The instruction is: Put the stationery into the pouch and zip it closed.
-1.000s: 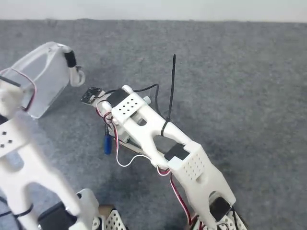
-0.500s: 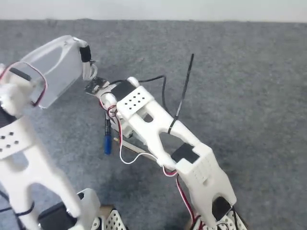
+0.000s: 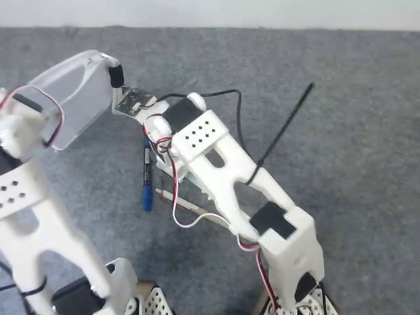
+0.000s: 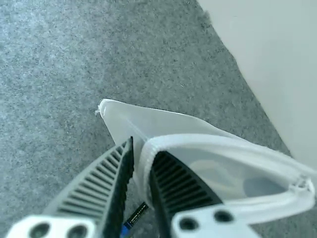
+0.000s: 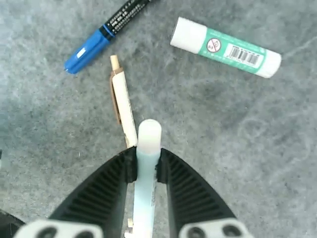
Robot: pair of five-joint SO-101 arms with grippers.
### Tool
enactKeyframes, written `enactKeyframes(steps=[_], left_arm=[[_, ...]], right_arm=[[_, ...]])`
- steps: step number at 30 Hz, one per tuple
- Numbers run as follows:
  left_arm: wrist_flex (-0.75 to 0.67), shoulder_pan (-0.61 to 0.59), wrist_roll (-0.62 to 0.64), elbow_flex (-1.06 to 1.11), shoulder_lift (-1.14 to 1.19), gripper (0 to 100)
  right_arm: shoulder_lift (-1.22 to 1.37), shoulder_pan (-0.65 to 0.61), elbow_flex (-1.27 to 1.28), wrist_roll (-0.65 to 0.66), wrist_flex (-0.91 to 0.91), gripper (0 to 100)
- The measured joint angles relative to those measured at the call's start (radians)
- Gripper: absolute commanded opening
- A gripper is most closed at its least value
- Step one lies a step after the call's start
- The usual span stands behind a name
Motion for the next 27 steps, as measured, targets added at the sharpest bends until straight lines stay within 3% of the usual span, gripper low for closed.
enactKeyframes(steps=[13, 27], left_arm=[[0.038, 0.068, -0.008, 0.0, 0.0, 1], [0.084, 0.064, -0.008, 0.0, 0.0, 1]], right_arm=[[-0.325, 0.021, 0.158, 0.0, 0.0, 0.6], [-0.548, 0.02, 0.301, 0.0, -0.011, 0.6]])
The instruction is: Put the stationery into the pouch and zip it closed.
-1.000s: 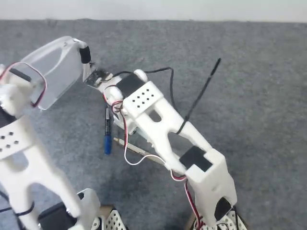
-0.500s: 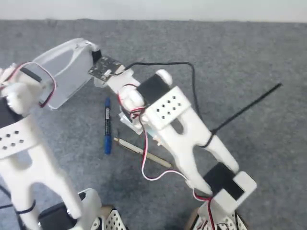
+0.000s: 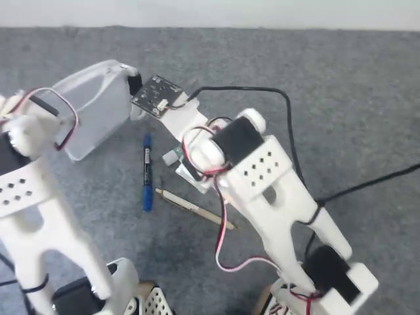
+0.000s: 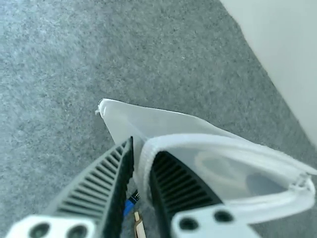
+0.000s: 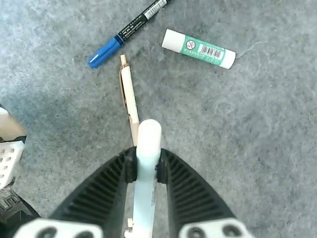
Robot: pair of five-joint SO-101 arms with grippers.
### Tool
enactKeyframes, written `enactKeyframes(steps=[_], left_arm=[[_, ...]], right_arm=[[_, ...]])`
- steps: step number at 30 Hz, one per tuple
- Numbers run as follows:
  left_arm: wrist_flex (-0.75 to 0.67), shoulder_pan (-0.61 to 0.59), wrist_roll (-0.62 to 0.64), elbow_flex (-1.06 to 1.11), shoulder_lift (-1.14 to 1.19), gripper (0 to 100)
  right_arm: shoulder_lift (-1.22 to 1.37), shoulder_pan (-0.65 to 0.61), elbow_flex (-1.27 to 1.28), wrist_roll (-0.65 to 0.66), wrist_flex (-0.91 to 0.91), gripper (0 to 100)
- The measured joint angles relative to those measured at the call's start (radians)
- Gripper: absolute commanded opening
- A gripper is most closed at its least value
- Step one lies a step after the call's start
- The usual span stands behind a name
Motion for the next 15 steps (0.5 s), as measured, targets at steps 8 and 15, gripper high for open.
enactKeyframes(steps=[8, 15], left_arm=[[0.006, 0.0, 0.0, 0.0, 0.0, 1], [0.006, 0.0, 0.0, 0.0, 0.0, 1]], right_arm=[[-0.175, -0.002, 0.207, -0.006, -0.13, 0.6], [-0.253, -0.002, 0.218, -0.006, -0.141, 0.6]])
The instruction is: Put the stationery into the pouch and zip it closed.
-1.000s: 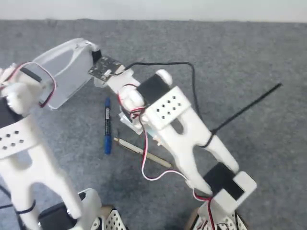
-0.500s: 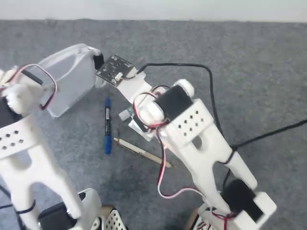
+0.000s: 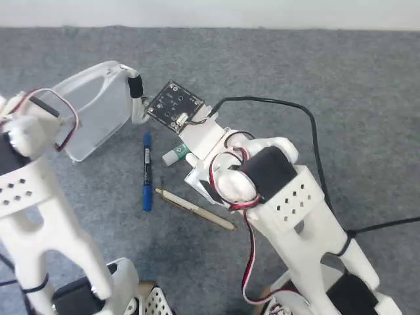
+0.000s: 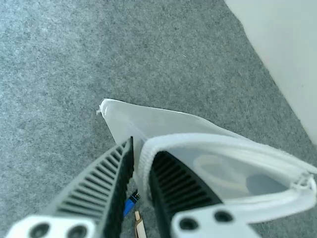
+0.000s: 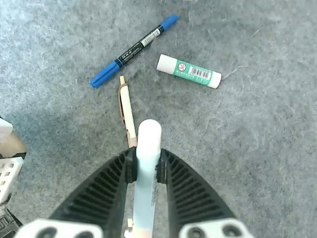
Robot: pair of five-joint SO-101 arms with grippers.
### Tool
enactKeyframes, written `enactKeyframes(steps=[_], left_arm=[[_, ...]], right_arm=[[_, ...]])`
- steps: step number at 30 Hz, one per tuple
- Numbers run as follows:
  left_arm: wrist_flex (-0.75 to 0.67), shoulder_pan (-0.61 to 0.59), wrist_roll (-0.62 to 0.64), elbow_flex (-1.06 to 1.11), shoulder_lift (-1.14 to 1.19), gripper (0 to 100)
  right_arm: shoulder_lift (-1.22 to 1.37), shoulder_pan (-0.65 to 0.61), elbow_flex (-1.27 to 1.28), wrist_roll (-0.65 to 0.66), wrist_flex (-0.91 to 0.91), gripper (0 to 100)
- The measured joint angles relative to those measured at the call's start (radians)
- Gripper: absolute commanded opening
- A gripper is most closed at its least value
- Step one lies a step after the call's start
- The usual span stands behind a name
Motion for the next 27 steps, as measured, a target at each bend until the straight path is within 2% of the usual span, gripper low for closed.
enactKeyframes(steps=[5, 12, 19, 27], left_arm=[[0.0, 0.008, 0.0, 0.0, 0.0, 1], [0.0, 0.091, 0.0, 0.0, 0.0, 1], [0.0, 0.092, 0.0, 0.0, 0.0, 1], [0.0, 0.091, -0.002, 0.0, 0.0, 1]], right_arm=[[0.0, 0.0, 0.0, -0.003, -0.02, 0.6], [-0.006, 0.002, 0.0, -0.097, -0.054, 0.6], [-0.023, 0.003, 0.005, -0.11, -0.055, 0.6], [-0.164, 0.003, 0.132, -0.11, -0.121, 0.6]])
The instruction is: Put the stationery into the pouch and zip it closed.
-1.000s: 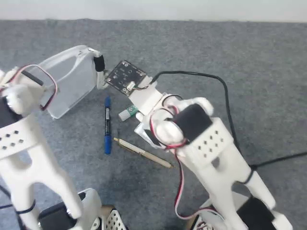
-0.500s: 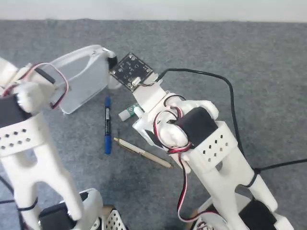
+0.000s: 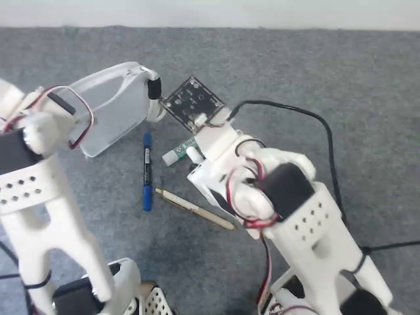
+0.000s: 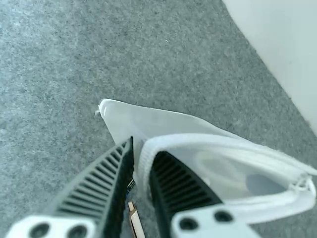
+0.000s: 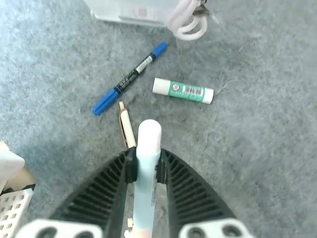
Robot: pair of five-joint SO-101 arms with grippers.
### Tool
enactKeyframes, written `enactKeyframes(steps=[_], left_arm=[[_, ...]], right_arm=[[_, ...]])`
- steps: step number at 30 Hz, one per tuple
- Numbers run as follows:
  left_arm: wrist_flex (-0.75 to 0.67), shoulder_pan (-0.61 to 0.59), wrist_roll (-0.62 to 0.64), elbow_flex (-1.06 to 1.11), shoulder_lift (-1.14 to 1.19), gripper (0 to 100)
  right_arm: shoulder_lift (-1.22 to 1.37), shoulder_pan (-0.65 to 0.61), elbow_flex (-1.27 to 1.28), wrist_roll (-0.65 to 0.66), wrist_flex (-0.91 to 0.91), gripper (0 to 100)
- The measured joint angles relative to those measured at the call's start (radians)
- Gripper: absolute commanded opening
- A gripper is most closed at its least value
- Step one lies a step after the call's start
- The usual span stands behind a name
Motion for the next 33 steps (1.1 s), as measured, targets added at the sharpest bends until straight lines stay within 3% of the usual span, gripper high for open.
enactKeyframes(steps=[14, 33], left_arm=[[0.0, 0.0, -0.005, 0.0, 0.0, 1], [0.0, 0.0, -0.005, 0.021, 0.0, 1]], right_arm=[[-0.051, 0.002, 0.003, -0.006, -0.015, 0.6], [-0.069, -0.029, -0.084, -0.39, -0.192, 0.6]])
